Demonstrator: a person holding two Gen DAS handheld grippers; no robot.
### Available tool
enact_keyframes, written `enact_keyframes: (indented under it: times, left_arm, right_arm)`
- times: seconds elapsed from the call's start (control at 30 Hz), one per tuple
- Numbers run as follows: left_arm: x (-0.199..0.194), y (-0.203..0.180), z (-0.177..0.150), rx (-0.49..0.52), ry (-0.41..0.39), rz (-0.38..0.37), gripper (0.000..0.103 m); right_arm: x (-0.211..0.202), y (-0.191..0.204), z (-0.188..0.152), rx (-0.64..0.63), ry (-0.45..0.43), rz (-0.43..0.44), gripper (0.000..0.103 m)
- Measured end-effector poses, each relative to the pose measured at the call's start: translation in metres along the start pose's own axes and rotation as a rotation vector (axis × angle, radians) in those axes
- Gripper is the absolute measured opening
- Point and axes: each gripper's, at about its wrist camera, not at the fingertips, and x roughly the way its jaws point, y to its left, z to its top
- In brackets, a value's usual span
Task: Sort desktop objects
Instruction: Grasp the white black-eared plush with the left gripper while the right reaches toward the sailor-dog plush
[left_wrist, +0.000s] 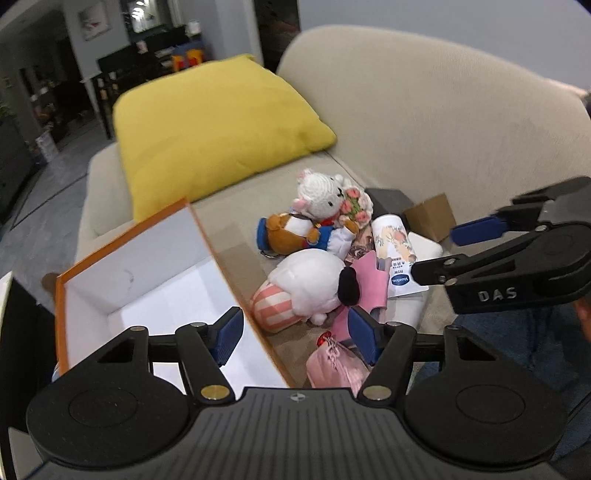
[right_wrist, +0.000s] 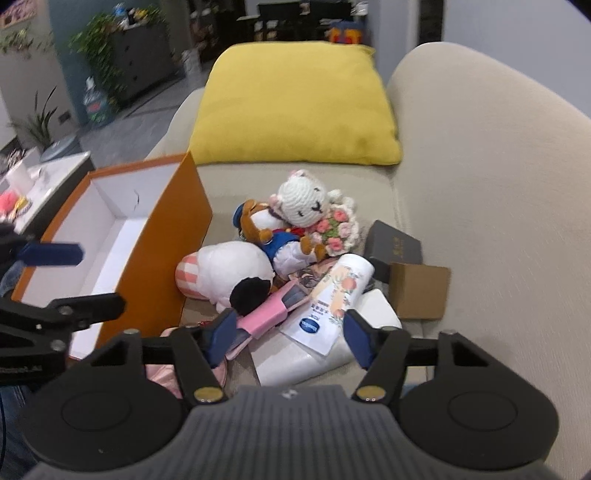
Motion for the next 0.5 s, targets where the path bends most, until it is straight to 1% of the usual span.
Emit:
enact_keyframes:
  times: [0.07, 0.13, 0.23, 0.33, 0.5]
  left_arm:
    - [0.012, -0.001, 0.006, 0.043, 0.019, -0.009, 0.072]
    - [0.027, -0.005, 0.014, 0.12, 0.036, -0.014, 0.072]
    - [0.047, -0.009, 0.023, 0.235, 0.072, -0.024, 0.072]
    - [0.067, -0.015, 0.027, 0.369, 0.107, -0.033, 0.072]
    - [0.092, -0.027, 0.027, 0.578, 0.154, -0.049, 0.072]
  right_arm:
    - [0.016, -0.003, 0.007, -0.011, 0.027, 0.017, 0.054]
    - [0.03, -0.009, 0.016, -0.01, 0.046, 0.032, 0.054]
    - [0.05, -0.02, 0.031, -0.016, 0.072, 0.03, 0.054]
    - [0.066, -0.028, 0.043, -0.032, 0.084, 0.034, 0.054]
    - [0.087, -0.036, 0.054, -0.035, 0.115, 0.082, 0.054]
